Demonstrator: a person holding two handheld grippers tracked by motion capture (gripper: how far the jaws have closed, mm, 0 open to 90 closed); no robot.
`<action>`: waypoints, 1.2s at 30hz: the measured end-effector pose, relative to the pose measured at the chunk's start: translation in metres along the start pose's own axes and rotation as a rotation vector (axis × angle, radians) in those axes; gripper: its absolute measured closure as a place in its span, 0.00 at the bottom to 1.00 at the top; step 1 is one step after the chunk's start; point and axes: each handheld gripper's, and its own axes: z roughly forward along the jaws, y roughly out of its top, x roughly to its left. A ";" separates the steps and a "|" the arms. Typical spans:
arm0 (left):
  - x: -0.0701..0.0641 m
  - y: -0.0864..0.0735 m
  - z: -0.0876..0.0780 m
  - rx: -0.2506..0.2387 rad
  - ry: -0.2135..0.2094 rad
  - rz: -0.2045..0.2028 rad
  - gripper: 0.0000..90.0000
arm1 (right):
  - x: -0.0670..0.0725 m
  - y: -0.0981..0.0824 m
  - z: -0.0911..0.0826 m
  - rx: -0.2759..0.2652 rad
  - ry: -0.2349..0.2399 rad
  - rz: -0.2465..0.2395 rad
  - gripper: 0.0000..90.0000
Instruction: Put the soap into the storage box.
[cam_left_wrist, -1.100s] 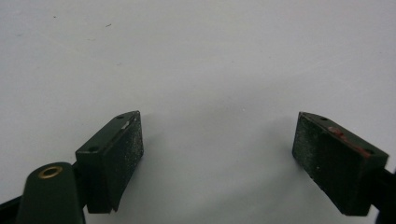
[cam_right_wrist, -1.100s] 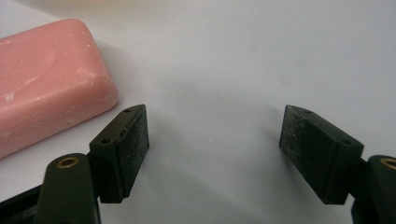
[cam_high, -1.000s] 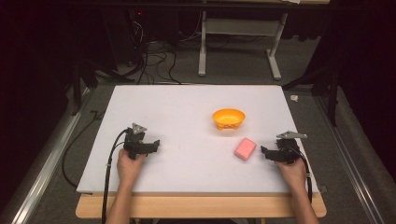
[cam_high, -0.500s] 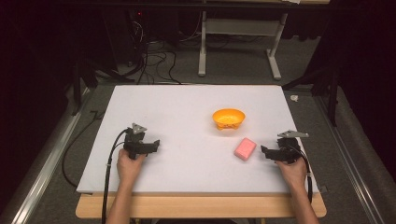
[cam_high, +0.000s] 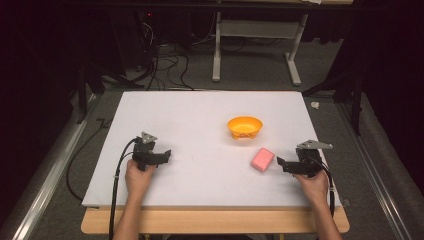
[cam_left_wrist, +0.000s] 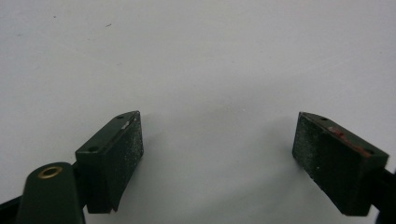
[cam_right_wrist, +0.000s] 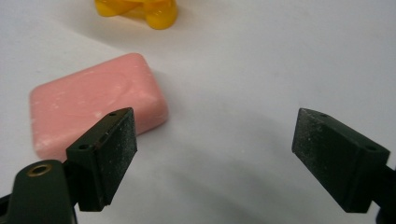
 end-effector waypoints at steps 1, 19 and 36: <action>0.000 0.000 0.000 0.000 0.000 0.000 0.19 | 0.002 0.000 -0.001 -0.005 0.004 -0.010 0.15; 0.000 0.000 0.000 0.000 0.000 0.000 0.19 | 0.027 0.006 -0.002 -0.051 0.101 -0.059 0.14; 0.000 0.000 0.000 0.000 0.001 0.001 0.19 | 0.044 0.014 0.004 -0.074 0.171 -0.109 0.14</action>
